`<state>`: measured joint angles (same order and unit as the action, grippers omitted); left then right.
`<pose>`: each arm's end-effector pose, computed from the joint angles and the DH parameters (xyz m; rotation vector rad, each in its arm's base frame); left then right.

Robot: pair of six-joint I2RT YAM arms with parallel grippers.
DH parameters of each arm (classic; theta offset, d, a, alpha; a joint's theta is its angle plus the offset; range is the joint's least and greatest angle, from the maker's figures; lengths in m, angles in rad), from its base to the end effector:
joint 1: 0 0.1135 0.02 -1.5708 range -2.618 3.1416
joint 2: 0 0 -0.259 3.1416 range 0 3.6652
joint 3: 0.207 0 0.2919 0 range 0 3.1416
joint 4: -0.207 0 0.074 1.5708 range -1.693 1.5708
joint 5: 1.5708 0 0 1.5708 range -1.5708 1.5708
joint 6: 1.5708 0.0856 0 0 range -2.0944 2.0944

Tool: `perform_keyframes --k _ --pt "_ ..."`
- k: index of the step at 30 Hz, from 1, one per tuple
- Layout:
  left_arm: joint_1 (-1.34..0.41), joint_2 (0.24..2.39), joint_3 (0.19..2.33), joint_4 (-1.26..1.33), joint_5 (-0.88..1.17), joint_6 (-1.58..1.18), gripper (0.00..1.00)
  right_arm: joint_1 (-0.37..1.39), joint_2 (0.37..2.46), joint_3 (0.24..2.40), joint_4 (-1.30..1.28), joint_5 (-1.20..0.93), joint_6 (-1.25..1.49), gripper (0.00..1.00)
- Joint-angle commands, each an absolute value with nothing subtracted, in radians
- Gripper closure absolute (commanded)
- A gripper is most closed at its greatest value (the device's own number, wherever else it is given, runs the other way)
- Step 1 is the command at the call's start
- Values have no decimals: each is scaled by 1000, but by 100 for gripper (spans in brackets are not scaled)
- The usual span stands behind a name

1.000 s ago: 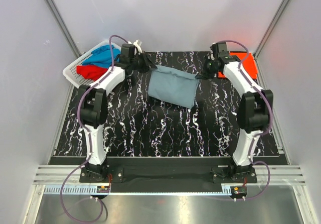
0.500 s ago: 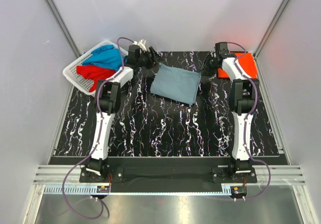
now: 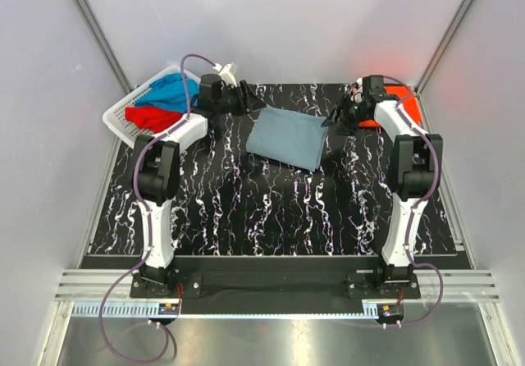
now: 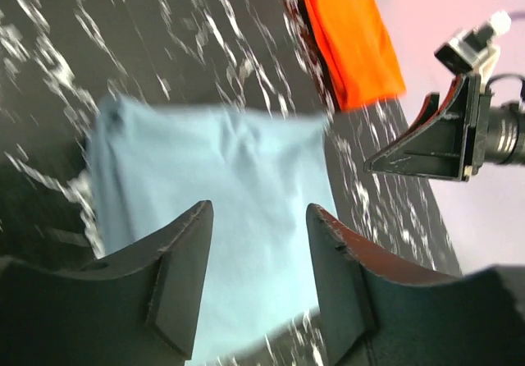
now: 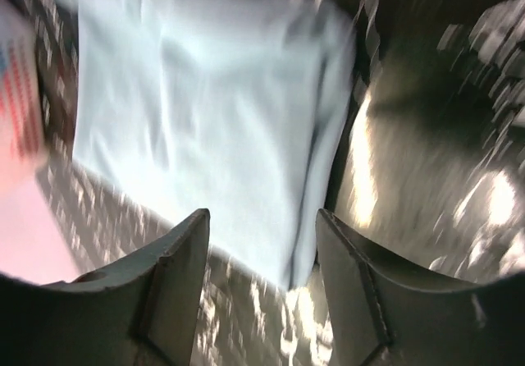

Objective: Fold and stack the t-shirts
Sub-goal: Fold the tshirt

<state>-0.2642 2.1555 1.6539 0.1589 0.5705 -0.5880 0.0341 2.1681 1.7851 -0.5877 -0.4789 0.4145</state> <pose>0.5476 -0.1960 0.1956 0.0847 2.0164 -1.1036 0.5361 0.0578 0.1528 0.2934 2.5443 0.7836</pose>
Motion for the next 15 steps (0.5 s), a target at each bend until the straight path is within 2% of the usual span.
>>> perform_keyframes --k 1,9,15 --pt "-317 2033 1536 212 565 -500 47 51 2037 1680 -555 -607 370 39" --pt "-357 2101 1413 276 563 -479 49 95 2025 1488 -520 -578 364 34" --pt "-356 2248 1535 259 555 -466 48 98 2052 1424 -480 -566 342 35"
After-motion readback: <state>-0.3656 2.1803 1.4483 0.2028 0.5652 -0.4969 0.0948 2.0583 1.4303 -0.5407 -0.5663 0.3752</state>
